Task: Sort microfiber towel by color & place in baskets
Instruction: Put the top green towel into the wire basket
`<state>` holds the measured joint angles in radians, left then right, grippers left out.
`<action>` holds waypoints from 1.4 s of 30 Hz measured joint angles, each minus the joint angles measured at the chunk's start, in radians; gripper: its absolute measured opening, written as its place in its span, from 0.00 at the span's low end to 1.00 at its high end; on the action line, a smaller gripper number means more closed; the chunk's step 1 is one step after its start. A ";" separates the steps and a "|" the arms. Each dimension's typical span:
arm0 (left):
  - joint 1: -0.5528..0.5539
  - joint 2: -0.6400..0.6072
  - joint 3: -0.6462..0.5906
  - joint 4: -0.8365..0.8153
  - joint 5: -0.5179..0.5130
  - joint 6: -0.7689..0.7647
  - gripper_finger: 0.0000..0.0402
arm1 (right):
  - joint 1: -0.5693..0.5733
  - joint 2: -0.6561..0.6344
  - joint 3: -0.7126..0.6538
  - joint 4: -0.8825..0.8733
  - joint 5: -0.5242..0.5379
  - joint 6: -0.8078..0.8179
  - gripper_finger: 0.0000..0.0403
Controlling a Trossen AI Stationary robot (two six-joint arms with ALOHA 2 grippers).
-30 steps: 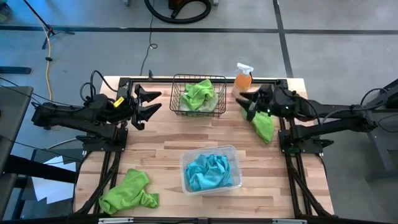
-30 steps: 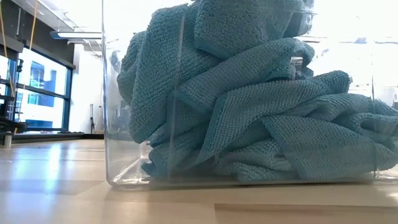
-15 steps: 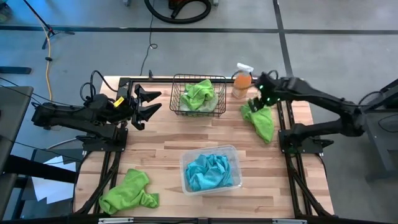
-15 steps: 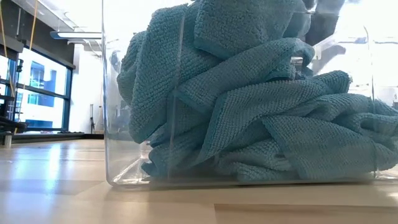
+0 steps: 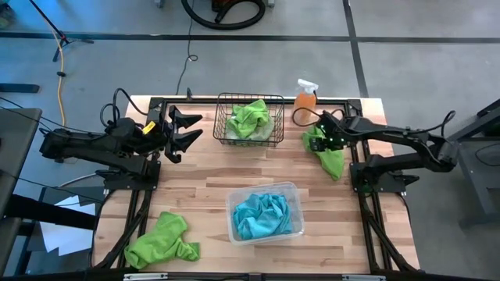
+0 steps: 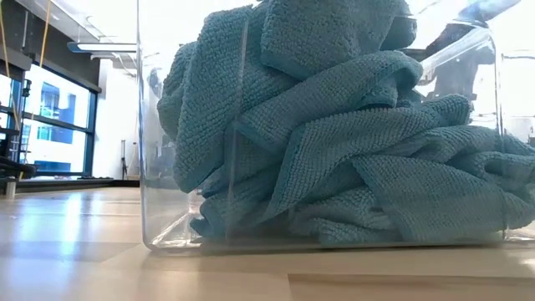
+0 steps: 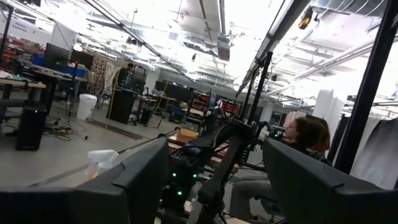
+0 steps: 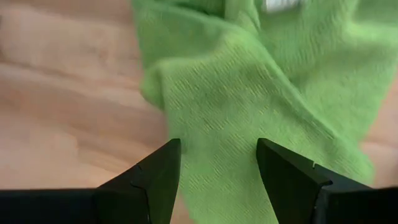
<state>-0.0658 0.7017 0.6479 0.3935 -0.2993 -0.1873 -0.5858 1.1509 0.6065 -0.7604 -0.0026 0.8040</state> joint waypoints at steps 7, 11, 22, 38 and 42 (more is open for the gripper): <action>0.000 0.000 0.000 0.000 0.000 -0.002 0.62 | -0.004 0.027 0.046 -0.004 0.130 -0.020 0.52; 0.000 0.000 0.000 0.000 0.000 -0.002 0.62 | -0.010 0.089 0.047 -0.008 0.141 -0.038 0.52; 0.000 0.000 0.000 0.000 0.000 -0.042 0.62 | -0.004 0.335 0.053 0.065 0.160 -0.114 0.52; 0.000 0.000 0.000 0.011 0.000 -0.046 0.62 | 0.138 0.098 0.042 -0.043 0.004 -0.298 0.02; 0.000 0.000 0.000 0.025 0.000 -0.046 0.62 | 0.206 -0.083 0.064 -0.038 -0.061 -0.285 0.01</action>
<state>-0.0658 0.7017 0.6479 0.4183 -0.2996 -0.2329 -0.3794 1.0679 0.6705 -0.7984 -0.0631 0.5192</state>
